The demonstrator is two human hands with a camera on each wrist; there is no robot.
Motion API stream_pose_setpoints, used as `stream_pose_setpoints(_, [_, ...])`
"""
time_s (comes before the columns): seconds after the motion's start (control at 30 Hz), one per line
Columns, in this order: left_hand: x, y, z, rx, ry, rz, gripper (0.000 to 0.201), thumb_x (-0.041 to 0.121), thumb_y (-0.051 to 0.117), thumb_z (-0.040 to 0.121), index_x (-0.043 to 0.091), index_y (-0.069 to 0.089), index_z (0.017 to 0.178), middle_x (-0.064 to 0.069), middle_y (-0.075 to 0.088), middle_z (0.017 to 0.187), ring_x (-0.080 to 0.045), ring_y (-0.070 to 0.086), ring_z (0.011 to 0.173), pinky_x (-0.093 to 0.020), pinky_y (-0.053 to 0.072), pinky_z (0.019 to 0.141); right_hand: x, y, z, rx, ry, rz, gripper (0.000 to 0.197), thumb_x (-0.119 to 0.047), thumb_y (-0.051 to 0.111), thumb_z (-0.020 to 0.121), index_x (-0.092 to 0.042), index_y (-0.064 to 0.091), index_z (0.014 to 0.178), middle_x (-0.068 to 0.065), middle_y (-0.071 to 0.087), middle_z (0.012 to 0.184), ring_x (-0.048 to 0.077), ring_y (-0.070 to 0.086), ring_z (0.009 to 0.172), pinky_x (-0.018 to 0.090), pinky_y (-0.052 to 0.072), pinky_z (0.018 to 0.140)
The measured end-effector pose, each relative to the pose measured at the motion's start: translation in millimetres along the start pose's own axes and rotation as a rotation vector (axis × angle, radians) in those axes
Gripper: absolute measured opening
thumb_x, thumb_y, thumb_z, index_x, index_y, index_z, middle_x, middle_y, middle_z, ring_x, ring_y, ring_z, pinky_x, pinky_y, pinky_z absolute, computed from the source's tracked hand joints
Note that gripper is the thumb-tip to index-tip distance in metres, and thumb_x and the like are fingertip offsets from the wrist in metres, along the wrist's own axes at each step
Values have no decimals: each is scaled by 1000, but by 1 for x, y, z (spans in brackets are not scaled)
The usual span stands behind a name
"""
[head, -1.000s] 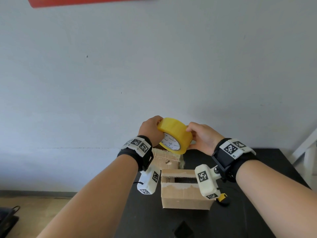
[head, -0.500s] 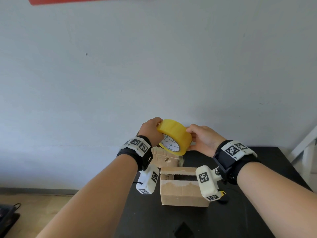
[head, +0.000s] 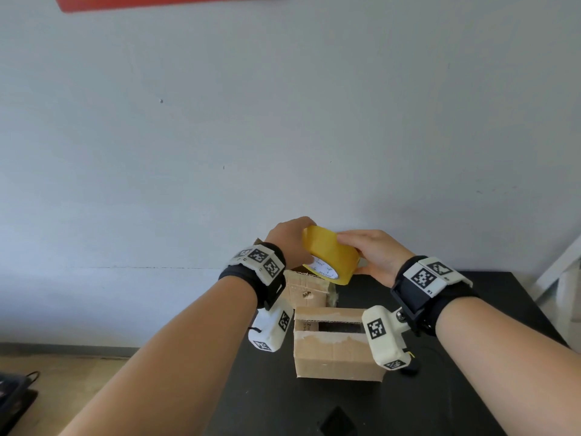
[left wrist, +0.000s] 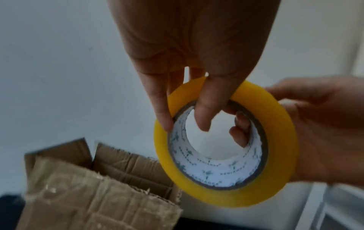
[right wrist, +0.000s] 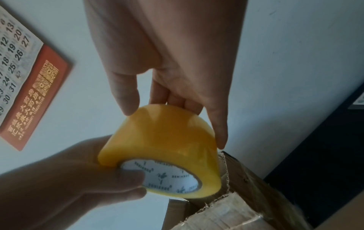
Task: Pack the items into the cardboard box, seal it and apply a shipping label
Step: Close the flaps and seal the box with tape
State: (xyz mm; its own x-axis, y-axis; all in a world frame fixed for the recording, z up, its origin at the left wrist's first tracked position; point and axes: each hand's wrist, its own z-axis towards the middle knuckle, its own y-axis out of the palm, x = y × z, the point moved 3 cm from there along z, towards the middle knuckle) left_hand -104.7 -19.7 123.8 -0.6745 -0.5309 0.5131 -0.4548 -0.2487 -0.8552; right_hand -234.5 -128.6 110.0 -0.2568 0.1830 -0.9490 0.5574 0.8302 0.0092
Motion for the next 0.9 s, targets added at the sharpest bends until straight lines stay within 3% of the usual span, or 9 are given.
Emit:
stream_pose_setpoints(0.2, [-14, 6, -7, -88, -111, -411, 57, 2, 71, 78, 13, 49, 130, -15, 59, 114, -29, 64, 94, -37, 60, 76, -3, -3, -1, -78, 6, -21, 24, -7, 58, 89, -16, 71, 108, 10, 66, 112, 26, 58, 104, 40, 51, 85])
stream_pose_setpoints(0.27, [-13, 7, -8, -104, -133, -519, 57, -3, 69, 80, 10, 48, 131, -14, 59, 110, -27, 65, 87, -32, 60, 71, -3, -4, -2, -66, 23, -12, 26, -7, 59, 87, -10, 70, 110, 10, 65, 108, 26, 58, 100, 40, 50, 82])
stream_pose_setpoints(0.37, [-10, 6, -9, -98, -147, -580, 57, -5, 68, 80, 11, 48, 131, -13, 59, 109, -30, 66, 90, -34, 60, 73, -5, -4, -6, -53, 43, 8, 52, -11, 61, 73, 9, 58, 121, 14, 56, 101, 29, 53, 95, 40, 48, 79])
stream_pose_setpoints(0.5, [-6, 3, -10, -105, -136, -495, 55, -4, 68, 80, 11, 48, 128, -14, 58, 113, -30, 64, 93, -35, 60, 74, -5, -4, -4, -30, 11, -16, 51, -11, 59, 73, 18, 54, 115, 13, 51, 91, 26, 49, 85, 34, 46, 70])
stream_pose_setpoints(0.57, [-3, 1, -11, -172, -126, -387, 56, 3, 71, 79, 13, 46, 128, -11, 56, 116, -28, 61, 96, -35, 58, 78, -5, -3, -4, -34, 5, -31, 27, -11, 59, 79, 4, 61, 102, 12, 47, 84, 24, 49, 79, 32, 45, 67])
stream_pose_setpoints(0.63, [0, -2, -13, -290, -161, -365, 63, 20, 75, 73, 17, 47, 129, -7, 55, 124, -26, 57, 109, -39, 52, 91, -3, -4, -3, -17, 10, -39, 6, -11, 57, 84, -7, 56, 89, 11, 47, 80, 23, 48, 77, 31, 43, 66])
stream_pose_setpoints(0.7, [5, -4, -19, -365, -206, -373, 71, 38, 70, 61, 22, 49, 128, -3, 55, 128, -23, 51, 118, -40, 42, 98, -5, -5, -4, 28, -4, -43, 10, -19, 60, 76, -11, 52, 76, 10, 44, 77, 24, 45, 76, 31, 39, 65])
stream_pose_setpoints(0.8, [12, -2, -22, -388, -244, -401, 73, 52, 62, 63, 24, 52, 130, 0, 53, 134, -21, 45, 125, -41, 33, 102, -11, -3, -4, 99, -70, -205, 26, -31, 57, 64, -10, 59, 79, 10, 48, 81, 24, 46, 77, 34, 36, 70])
stream_pose_setpoints(0.9, [26, 4, -19, -364, -219, -360, 42, 41, 60, 84, 14, 58, 116, -3, 58, 116, -21, 54, 107, -34, 39, 92, -13, 2, 0, 143, -167, -360, 15, -19, 47, 86, -10, 51, 76, 7, 49, 86, 21, 45, 83, 33, 35, 75])
